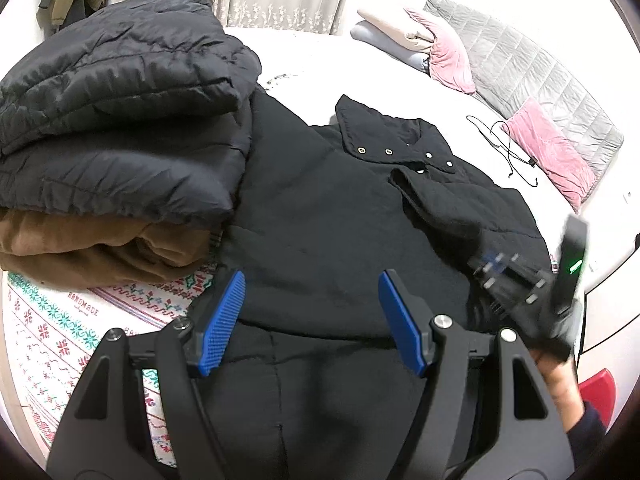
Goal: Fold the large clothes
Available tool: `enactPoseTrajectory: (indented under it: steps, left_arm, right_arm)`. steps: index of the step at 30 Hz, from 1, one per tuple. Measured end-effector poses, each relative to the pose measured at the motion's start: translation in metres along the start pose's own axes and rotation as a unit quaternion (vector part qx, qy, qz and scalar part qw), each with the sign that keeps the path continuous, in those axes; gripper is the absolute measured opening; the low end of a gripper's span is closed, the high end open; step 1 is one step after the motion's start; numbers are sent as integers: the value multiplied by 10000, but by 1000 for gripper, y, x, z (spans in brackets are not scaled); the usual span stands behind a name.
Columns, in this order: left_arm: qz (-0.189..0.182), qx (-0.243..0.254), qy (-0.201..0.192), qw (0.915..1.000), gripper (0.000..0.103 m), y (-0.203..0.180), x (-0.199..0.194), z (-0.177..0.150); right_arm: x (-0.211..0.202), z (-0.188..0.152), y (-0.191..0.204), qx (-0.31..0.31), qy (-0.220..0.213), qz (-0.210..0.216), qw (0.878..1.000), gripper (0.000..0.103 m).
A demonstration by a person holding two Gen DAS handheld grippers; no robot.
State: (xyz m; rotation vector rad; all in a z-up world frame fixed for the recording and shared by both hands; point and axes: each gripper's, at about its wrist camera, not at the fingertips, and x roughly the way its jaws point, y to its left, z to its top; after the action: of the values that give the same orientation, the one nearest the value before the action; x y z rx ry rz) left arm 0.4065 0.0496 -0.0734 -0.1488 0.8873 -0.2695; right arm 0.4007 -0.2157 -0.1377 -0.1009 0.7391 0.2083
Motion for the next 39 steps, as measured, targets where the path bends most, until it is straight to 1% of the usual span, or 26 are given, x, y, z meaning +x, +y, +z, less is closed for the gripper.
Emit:
enactPoseTrajectory:
  steps: [1,3,5,7,8,10,13,16,17,19,20,22,24,27,29,30,31,32,35,37,39]
  left_arm:
    - [-5,-6,2,10000,70,0,0,0]
    - [-32,-33,11,10000,70,0,1,1]
    - [-64,-45,20,10000,70,0,2,1]
    - [-79,-17,30,10000,70,-1,1,0]
    - [-77,12,36,10000,70,-2,1,0]
    - [-66,32,45,10000,70,-4,3,0]
    - [-71,40,68,9999,70,-5,5,0]
    - [-38,64,74,9999,70,-4,5,0]
    - [-32,71,69,9999,70,-3,5,0]
    - [-33,57,52,10000,70,-1,4,1]
    - [-37,39,49,10000,70,1,4,1]
    - [-69,-9,43,10000,70,3,4,2]
    - [-62,-1,51,10000,70,3,4,2]
    - [14,34,28,10000,70,3,3,1]
    - [53,46,45,10000,70,5,5,1]
    - [63,23,59,10000,70,7,5,1]
    - [56,-10,83,9999,70,8,6,2]
    - [31,-48,110,9999,70,10,6,2]
    - [-38,-122,116,9999,70,14,0,3]
    - [-92,-186,81,9998,70,17,-9,7]
    - [-153,-282,19,9995,70,21,-21,8]
  right_arm:
    - [4,-6,2,-26,106,31,9999,6]
    - [-2,-7,-8,56,119,155,9998,6]
    - [-15,-4,-11,11,31,268,9996,7]
    - [-29,-4,-14,-176,-65,326,9993,7]
    - [-28,-6,-11,-239,-45,368,9990,7]
    - [-30,-16,-9,-342,92,450,9984,7]
    - [-16,-27,-14,-347,437,534,9970,7]
    - [-18,-19,-19,-104,454,735,9962,13]
    - [-23,-19,-20,-44,452,871,9952,20]
    - [-32,-14,-21,33,394,1324,9904,30]
    - [-36,-14,-20,29,341,1431,9891,33]
    - [-45,-13,-21,98,167,1628,9865,34]
    - [-47,-9,-25,354,53,1737,9841,34]
    - [-34,-7,-37,970,59,1789,9791,34]
    - [-12,-12,-40,1235,365,1799,9752,34]
    - [0,-18,-40,1305,609,1799,9731,33]
    - [11,-24,-39,1386,700,1741,9724,32]
    - [10,-26,-39,1464,626,1736,9719,32]
    - [7,-19,-35,1616,764,1528,9720,32]
    - [-6,-12,-28,1597,767,1377,9745,34]
    - [-27,-10,-21,1572,657,1458,9745,34]
